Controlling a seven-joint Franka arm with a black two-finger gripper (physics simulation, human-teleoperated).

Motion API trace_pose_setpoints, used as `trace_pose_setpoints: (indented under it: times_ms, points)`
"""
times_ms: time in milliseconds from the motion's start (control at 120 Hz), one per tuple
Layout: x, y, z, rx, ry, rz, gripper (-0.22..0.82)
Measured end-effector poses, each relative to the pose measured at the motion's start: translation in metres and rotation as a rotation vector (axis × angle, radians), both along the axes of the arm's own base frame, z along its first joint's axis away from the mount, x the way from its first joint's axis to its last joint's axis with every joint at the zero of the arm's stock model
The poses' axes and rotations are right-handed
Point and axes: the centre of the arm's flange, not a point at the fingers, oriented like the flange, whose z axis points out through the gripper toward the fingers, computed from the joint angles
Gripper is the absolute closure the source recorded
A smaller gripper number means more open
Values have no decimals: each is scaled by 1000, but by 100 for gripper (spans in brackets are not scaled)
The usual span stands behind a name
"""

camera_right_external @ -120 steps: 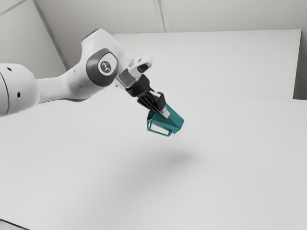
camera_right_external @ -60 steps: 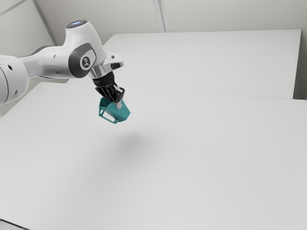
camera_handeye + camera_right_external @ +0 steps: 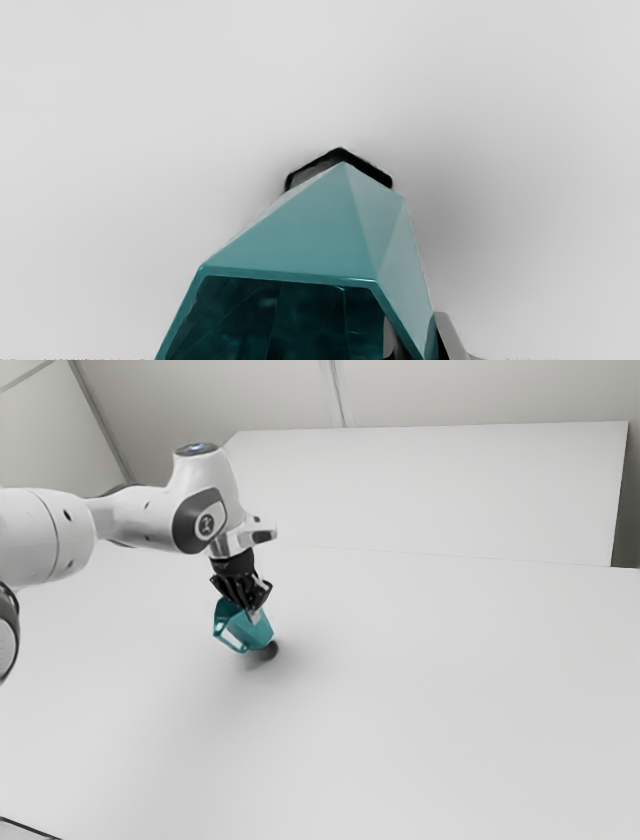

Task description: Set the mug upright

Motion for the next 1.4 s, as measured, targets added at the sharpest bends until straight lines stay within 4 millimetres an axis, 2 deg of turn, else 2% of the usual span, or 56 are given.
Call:
trace_pose_setpoints:
  times_ms: [267, 442, 558, 700, 767, 858, 992, 1142, 1400]
  points:
    - [1, -1, -32, 17, 55, 14, 76]
    - [0, -4, -24, 19, 44, 8, 38]
    - [-3, -5, 5, 14, 0, 5, 22]
    - [2, -7, 53, -5, -65, 6, 11]
    - [12, -8, 83, -19, -96, 11, 8]
    - [24, -10, 135, -34, -147, 14, 5]
    - [23, -10, 188, -45, -172, 13, 3]
    - [11, -10, 207, -49, -145, 11, 1]
    - [6, -9, 206, -55, -105, 11, 0]
